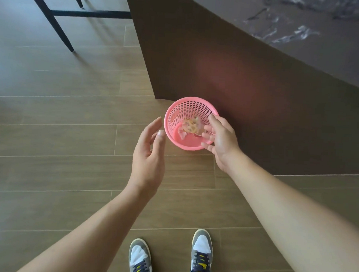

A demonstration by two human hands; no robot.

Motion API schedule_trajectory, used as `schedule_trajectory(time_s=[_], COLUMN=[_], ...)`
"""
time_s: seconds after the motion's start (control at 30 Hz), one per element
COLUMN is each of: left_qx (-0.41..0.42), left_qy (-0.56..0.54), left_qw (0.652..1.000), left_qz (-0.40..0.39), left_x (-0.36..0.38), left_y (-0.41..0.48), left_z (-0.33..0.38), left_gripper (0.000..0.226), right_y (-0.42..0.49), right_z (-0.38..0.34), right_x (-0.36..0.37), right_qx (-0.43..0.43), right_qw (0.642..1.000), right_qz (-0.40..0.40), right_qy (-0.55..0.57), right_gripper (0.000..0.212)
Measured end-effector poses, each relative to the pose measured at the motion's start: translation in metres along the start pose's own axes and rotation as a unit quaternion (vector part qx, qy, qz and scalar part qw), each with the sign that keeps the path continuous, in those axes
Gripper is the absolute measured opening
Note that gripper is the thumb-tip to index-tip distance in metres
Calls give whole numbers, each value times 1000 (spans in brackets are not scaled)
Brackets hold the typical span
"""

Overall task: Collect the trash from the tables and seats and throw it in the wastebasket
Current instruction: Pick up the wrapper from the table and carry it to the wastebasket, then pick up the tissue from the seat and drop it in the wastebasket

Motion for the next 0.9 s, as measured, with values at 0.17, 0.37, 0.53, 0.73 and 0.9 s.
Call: schedule_trajectory(time_s=[0.17,0.37,0.53,0.73,0.9], left_qx=[7,23,37,62,78], left_qy=[-4,-18,-29,-43,-57], left_qw=[1000,1000,999,997,995], left_qz=[0,3,3,5,20], left_x=[2,-4,-12,-24,-41], left_y=[-6,-27,-49,-81,-114], left_z=[13,40,68,101,127], left_gripper=[43,41,37,48,47], right_y=[-35,-82,-119,-160,-201], right_z=[-15,-31,-49,-66,-83], right_x=[2,-1,8,23,43], right_qx=[-68,-108,-143,-180,-206], right_qw=[998,994,989,977,970], right_qz=[14,30,-7,-48,-70], right_qy=[1,11,-30,-103,-111], right_gripper=[35,31,29,38,38])
Point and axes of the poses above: each hand's wrist, its own y-axis towards the middle knuckle, its own x-axis out of the palm, z = x × y, the point moved 4 cm from there along y, towards the middle knuckle, and after that the axes turned 11 degrees about -z, right-handed, at the moved point
